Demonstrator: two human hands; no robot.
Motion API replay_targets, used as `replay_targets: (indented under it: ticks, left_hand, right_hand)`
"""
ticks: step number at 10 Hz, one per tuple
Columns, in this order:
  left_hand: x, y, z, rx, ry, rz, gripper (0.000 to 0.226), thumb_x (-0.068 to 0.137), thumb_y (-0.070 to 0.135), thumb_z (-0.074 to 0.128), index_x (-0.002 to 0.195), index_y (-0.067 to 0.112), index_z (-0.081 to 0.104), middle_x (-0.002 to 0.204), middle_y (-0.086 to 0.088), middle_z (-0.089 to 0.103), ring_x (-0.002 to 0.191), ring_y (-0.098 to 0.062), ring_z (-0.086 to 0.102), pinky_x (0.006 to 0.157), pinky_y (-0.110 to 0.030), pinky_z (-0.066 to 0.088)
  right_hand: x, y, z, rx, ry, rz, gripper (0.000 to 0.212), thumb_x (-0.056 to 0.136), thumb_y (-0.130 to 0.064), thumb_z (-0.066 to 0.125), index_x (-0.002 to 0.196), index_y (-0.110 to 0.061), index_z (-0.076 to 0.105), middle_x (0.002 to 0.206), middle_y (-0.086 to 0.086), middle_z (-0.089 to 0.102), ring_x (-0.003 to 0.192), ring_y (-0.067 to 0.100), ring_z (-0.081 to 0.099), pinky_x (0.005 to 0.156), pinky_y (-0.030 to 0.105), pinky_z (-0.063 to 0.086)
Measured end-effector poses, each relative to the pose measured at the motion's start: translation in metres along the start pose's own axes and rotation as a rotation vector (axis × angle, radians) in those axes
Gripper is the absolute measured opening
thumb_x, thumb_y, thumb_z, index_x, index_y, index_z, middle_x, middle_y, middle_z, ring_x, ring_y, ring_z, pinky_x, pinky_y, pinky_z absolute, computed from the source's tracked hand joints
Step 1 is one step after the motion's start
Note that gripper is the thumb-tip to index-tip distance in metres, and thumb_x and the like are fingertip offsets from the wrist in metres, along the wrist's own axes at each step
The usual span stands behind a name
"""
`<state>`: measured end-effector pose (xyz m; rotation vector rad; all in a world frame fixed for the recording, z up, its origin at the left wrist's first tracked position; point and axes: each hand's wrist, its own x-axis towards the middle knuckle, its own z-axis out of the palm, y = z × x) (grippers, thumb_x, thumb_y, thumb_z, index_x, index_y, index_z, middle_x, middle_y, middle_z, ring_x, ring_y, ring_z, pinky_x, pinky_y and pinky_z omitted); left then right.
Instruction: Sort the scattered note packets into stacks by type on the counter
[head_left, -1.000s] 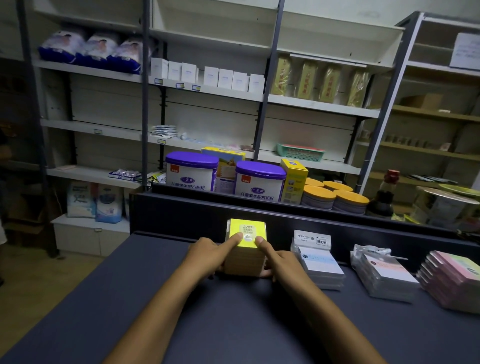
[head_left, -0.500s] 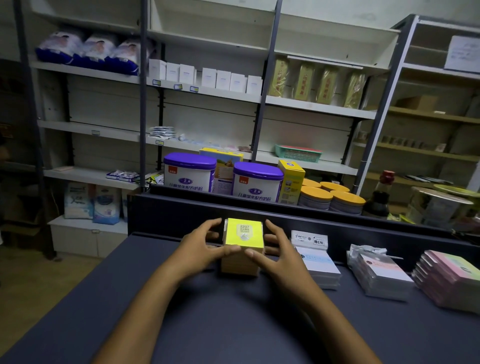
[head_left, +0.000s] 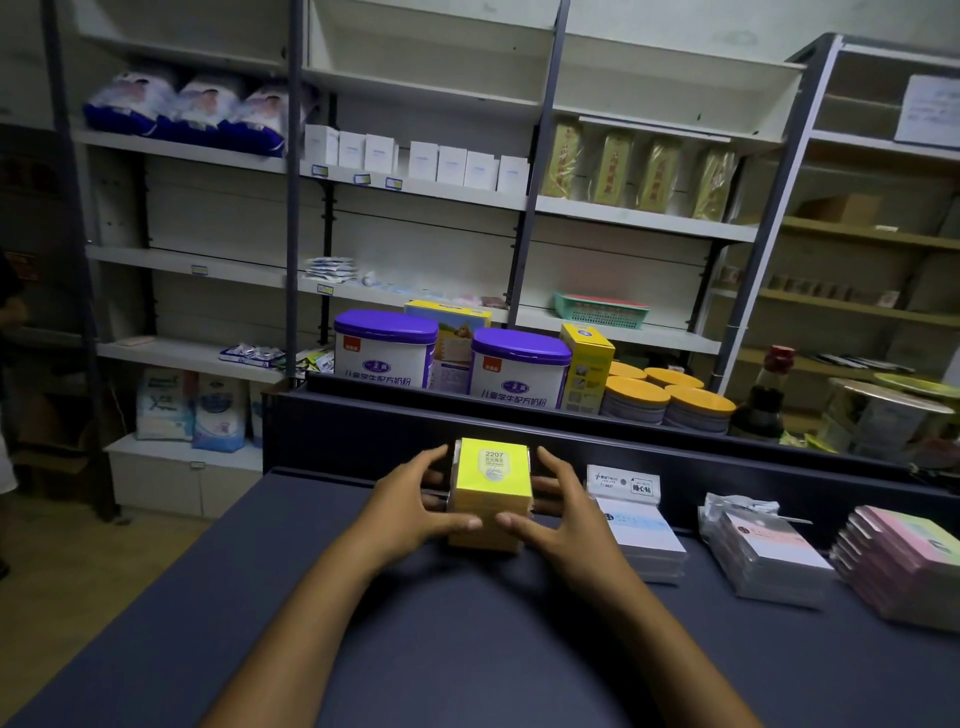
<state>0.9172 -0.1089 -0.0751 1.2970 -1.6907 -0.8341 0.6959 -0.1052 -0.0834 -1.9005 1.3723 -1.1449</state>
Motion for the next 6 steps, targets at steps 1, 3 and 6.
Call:
replay_targets:
  ticks: [1, 3, 6]
  left_hand:
    - [-0.001, -0.008, 0.006, 0.196, -0.050, -0.043, 0.102, 0.058, 0.024, 0.093, 0.145, 0.024, 0.039, 0.122, 0.002, 0.060, 0.103, -0.008, 0.061, 0.084, -0.020, 0.051]
    - [0.002, -0.009, 0.011, 0.283, 0.004, 0.035, 0.054, 0.068, 0.013, 0.082, 0.118, 0.021, 0.063, 0.102, 0.004, 0.070, 0.082, -0.005, 0.067, 0.080, -0.027, 0.057]
    - [-0.005, -0.012, 0.016, 0.145, 0.024, -0.063, 0.074, 0.070, -0.001, 0.081, 0.137, 0.008, 0.051, 0.107, -0.008, 0.069, 0.093, -0.017, 0.069, 0.090, -0.035, 0.056]
  right_hand:
    - [-0.001, 0.005, 0.003, -0.046, -0.088, 0.085, 0.100, 0.067, -0.019, 0.091, 0.148, -0.026, 0.033, 0.125, -0.002, 0.060, 0.101, 0.003, 0.066, 0.085, 0.021, 0.056]
    - [-0.001, 0.007, 0.013, -0.102, -0.054, 0.054, 0.064, 0.076, -0.002, 0.076, 0.133, -0.015, 0.049, 0.097, -0.007, 0.065, 0.079, 0.000, 0.067, 0.066, 0.015, 0.054]
    - [-0.013, -0.003, 0.011, -0.077, -0.071, 0.075, 0.070, 0.076, -0.007, 0.080, 0.136, -0.012, 0.044, 0.112, 0.000, 0.062, 0.095, 0.010, 0.066, 0.086, 0.025, 0.058]
